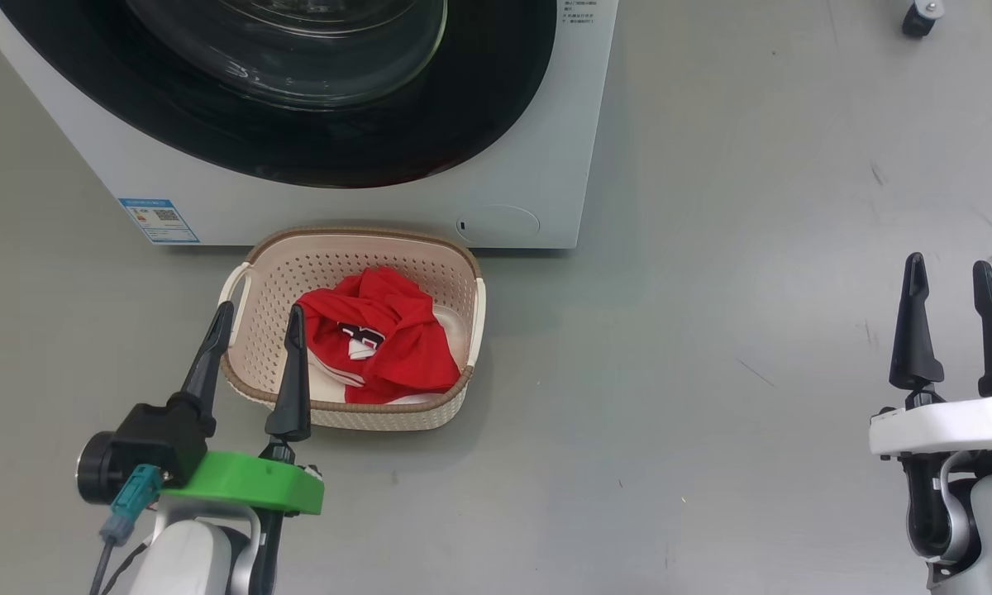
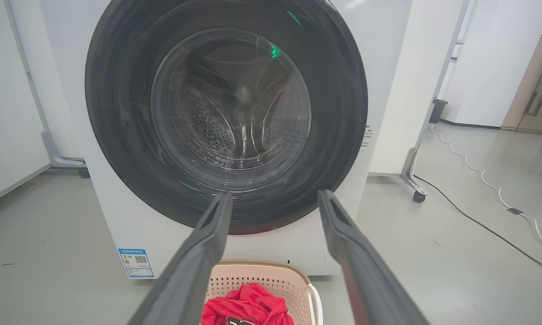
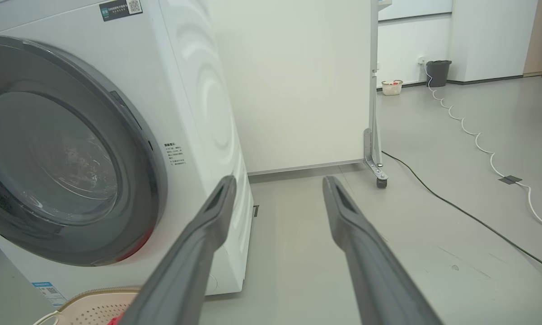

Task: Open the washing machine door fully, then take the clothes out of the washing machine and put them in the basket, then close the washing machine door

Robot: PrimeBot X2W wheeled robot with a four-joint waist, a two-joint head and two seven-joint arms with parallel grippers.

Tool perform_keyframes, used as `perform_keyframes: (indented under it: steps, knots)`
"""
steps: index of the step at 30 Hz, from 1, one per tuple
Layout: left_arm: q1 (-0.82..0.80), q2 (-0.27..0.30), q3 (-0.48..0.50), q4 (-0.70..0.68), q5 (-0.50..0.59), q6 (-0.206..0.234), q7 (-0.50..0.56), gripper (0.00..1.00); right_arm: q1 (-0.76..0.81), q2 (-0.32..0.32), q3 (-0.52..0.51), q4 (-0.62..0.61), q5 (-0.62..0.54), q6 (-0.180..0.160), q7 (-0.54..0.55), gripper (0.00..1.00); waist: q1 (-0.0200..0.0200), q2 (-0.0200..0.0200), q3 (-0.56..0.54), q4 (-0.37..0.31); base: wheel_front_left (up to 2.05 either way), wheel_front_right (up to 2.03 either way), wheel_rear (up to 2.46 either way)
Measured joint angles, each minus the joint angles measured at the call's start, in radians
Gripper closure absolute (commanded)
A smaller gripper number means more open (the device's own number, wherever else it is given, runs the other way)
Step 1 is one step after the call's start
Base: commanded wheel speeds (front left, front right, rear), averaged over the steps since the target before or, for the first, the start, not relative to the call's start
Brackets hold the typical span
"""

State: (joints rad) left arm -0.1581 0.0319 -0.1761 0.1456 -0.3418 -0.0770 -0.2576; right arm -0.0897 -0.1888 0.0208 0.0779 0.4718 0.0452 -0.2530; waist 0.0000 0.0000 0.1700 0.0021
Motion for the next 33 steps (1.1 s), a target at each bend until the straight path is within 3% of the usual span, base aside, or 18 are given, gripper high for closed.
perform_keyframes:
  steps: [33]
  knots:
    - [0.011,0.001,-0.008,0.008,-0.010,-0.007,0.000,0.00,0.018,0.044,-0.042,-0.002,-0.054,0.042,0.000,0.00,0.0000,0.0000,0.000,0.006,0.00,0.00,0.00]
